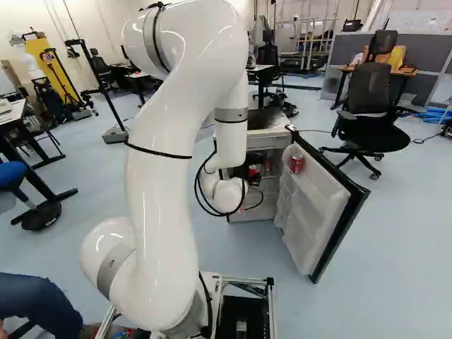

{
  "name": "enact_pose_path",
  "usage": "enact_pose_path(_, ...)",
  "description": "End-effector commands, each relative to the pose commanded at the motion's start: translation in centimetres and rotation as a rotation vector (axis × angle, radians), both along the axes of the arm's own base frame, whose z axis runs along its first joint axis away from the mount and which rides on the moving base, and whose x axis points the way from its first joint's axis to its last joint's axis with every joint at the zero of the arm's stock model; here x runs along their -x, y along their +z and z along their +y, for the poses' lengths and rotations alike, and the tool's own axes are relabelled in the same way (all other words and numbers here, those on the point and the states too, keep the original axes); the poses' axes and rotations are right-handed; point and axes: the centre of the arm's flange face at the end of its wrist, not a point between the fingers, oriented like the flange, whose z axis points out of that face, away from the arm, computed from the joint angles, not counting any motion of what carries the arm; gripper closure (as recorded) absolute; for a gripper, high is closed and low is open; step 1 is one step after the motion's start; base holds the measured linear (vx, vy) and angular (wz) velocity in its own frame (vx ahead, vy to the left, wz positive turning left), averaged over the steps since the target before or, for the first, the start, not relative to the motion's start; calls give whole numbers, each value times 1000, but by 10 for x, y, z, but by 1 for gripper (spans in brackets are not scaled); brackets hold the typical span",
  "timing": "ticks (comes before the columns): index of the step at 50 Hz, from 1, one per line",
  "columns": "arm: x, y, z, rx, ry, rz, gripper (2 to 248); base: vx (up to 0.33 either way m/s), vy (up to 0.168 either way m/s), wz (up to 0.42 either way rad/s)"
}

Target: Grab a drink from the fridge

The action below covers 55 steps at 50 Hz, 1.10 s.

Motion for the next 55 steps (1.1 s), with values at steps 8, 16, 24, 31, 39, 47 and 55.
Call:
enact_pose_path(8,1,9,1,6,0,-14,153,0,0,0)
enact_pose_path(16,2,18,1,13,0,-29,153,0,0,0)
enact_pose_path(24,4,26,2,19,0,-45,153,0,0,0)
enact_pose_path(31,5,34,2,25,0,-59,153,0,0,0)
enact_pose_path(39,5,43,3,32,1,-75,153,0,0,0)
enact_pose_path(47,5,51,3,39,2,-92,153,0,0,0)
enact_pose_path(55,5,59,3,47,3,-110,153,0,0,0)
